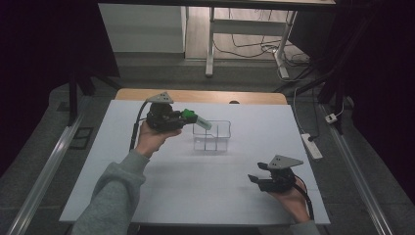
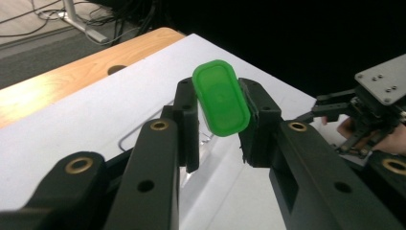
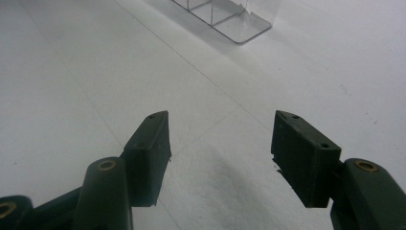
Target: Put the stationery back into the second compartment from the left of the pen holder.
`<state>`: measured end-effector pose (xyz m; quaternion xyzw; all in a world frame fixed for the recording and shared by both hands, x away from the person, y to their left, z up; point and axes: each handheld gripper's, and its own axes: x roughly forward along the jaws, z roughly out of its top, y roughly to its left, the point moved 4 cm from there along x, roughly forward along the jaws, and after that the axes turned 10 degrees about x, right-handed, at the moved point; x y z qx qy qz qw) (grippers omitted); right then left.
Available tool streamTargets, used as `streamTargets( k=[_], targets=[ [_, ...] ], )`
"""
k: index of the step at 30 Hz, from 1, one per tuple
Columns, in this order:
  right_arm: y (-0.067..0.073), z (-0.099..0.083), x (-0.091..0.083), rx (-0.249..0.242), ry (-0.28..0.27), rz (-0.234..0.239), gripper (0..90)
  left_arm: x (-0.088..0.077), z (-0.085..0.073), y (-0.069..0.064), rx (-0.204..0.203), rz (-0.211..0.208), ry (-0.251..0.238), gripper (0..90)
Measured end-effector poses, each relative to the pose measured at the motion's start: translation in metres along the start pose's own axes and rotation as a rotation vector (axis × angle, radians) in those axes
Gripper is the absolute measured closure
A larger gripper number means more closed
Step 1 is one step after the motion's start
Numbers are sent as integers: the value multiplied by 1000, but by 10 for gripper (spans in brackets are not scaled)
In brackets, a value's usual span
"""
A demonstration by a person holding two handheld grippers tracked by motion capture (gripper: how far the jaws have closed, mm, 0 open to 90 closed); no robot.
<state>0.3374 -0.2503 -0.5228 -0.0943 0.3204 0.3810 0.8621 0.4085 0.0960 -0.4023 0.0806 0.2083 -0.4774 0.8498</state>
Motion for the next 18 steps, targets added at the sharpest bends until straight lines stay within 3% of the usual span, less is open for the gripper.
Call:
streamTargets(
  k=[11,18],
  targets=[
    [0,-1,1,1,7,-3,383,29,4,12,18,32,99,709],
    [-1,-2,1,3,11,-7,382,46,1,15,16,26,143,709]
  ],
)
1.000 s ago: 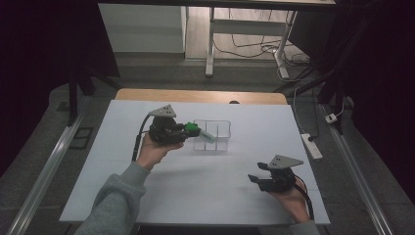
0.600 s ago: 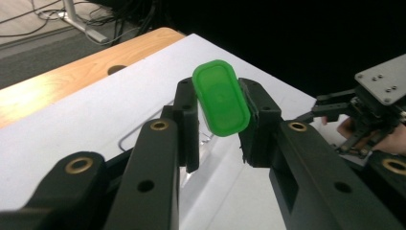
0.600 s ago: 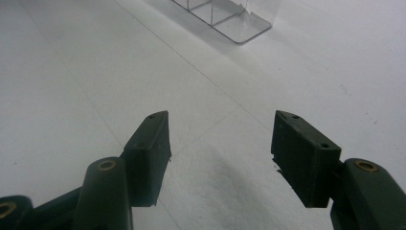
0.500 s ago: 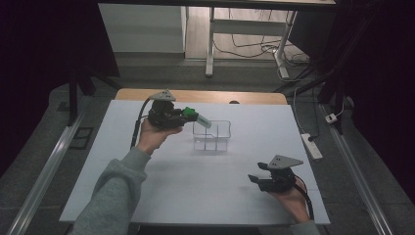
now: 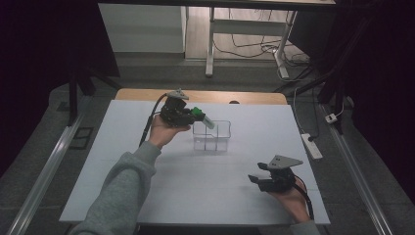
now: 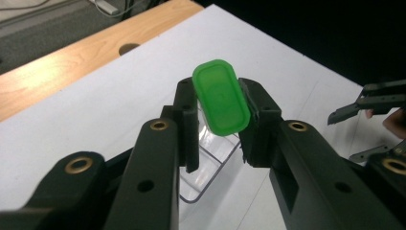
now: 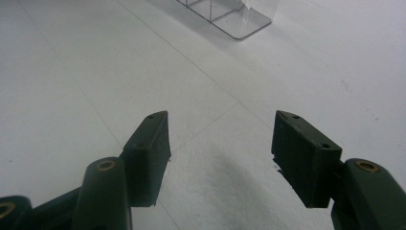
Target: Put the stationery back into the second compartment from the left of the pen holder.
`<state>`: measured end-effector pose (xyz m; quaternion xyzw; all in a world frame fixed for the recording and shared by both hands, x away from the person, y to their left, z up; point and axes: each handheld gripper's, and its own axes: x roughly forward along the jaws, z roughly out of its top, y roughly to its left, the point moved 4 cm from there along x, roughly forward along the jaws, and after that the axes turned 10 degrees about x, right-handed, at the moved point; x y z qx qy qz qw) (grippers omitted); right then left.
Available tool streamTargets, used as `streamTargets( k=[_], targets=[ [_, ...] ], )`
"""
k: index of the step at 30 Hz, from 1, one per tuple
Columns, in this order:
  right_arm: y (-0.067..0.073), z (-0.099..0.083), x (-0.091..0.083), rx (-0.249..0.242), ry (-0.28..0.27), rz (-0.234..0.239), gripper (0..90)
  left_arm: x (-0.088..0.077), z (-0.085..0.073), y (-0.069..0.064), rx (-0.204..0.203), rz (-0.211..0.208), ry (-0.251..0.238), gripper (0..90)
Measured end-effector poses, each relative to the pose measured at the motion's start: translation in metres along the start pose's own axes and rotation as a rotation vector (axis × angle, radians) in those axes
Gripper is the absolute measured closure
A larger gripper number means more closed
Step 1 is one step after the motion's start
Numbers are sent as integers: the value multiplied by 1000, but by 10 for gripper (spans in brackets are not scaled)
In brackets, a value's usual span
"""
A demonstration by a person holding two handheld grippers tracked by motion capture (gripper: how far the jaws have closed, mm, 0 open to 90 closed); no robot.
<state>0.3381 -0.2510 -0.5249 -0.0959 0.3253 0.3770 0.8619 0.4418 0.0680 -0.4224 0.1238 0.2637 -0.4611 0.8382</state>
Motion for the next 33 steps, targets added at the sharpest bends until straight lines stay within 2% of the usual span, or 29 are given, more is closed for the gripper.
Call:
streamTargets(
  k=[5,7,8,9,10,12,21,33],
  targets=[
    [0,0,0,-2,0,-1,379,1,0,0,4,2,-1,704],
    [0,0,0,-2,0,-3,379,2,-1,-1,12,-15,-11,680],
    [0,0,0,-1,1,-3,378,3,-1,-1,12,-17,-10,499],
    [0,0,0,-1,1,-3,378,3,-2,0,14,-2,-2,499],
    [0,0,0,-2,2,-3,377,3,-3,0,17,8,2,442],
    [0,0,0,-2,2,-4,376,1,-5,0,18,11,-6,387],
    [-1,0,0,6,-3,-3,371,-15,-25,-6,31,24,-11,395],
    [-2,0,-1,6,-9,-11,366,-46,-74,-21,62,56,28,399]
  ],
)
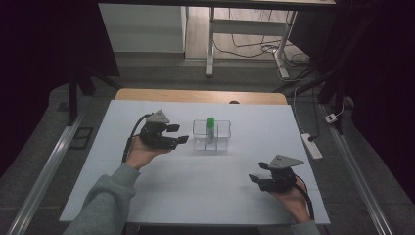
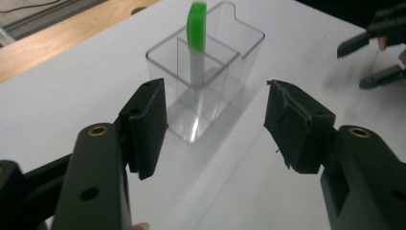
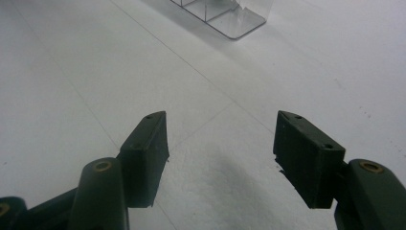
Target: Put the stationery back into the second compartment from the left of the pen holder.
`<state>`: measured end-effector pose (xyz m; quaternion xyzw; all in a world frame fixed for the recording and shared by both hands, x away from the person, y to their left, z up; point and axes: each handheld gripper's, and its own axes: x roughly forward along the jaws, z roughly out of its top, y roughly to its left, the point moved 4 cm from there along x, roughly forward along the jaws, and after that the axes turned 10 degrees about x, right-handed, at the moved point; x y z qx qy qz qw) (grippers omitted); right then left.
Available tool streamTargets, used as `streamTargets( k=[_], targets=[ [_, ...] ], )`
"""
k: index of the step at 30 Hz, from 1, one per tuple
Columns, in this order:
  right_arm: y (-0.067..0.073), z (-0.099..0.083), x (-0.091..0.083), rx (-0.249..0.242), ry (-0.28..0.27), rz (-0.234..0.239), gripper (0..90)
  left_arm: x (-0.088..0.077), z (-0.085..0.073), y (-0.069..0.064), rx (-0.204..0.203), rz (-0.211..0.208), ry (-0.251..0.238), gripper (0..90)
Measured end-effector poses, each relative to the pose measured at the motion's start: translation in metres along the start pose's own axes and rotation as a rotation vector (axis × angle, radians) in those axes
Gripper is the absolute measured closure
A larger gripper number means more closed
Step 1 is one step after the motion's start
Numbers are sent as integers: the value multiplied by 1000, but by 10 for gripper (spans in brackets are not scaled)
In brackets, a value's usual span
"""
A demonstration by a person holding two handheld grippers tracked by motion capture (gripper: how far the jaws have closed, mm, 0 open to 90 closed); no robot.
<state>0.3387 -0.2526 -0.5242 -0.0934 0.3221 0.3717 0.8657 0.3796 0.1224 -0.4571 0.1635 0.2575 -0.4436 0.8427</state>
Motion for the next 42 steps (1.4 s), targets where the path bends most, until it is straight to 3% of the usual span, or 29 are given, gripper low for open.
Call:
streamTargets(
  k=[13,28,42],
  targets=[
    [-4,-1,-3,9,-3,-12,362,-25,-48,-10,-37,21,22,390],
    [-9,-3,-6,25,-5,-24,362,-47,-108,-14,-143,58,46,384],
    [-18,-6,-9,44,-13,-41,362,-60,-140,-26,-129,92,69,384]
  ],
)
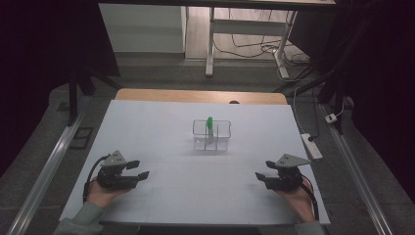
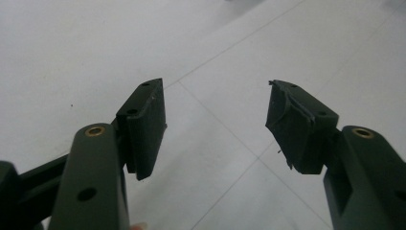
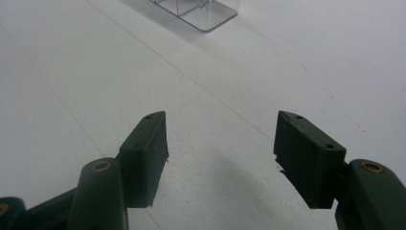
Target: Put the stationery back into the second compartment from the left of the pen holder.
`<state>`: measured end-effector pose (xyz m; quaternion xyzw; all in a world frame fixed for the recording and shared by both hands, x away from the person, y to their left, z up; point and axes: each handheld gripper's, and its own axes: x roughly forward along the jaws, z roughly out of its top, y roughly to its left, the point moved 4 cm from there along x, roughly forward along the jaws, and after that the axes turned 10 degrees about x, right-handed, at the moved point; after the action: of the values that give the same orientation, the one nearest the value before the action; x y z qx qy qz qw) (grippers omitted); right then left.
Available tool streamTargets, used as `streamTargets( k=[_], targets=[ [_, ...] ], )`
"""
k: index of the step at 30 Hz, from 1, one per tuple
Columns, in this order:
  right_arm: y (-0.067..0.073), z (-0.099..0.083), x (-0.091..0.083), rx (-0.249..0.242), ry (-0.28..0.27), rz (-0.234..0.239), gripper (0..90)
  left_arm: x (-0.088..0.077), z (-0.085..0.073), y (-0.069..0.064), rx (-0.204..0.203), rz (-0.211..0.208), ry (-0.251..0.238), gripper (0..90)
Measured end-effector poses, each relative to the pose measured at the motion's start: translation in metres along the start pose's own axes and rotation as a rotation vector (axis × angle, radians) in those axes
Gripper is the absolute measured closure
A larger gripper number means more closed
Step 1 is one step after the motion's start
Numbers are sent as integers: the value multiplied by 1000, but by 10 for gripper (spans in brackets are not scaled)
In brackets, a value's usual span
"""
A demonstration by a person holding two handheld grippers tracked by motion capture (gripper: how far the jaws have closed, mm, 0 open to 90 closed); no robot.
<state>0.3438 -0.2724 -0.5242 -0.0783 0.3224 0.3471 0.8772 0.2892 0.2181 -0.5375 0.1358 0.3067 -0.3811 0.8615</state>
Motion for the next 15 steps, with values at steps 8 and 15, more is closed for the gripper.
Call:
streamTargets(
  k=[8,15],
  targets=[
    [0,0,0,-4,-1,-4,363,1,2,-2,17,6,-3,383],
    [-1,0,-1,-7,-2,-2,363,1,2,-2,15,7,0,380]
  ],
)
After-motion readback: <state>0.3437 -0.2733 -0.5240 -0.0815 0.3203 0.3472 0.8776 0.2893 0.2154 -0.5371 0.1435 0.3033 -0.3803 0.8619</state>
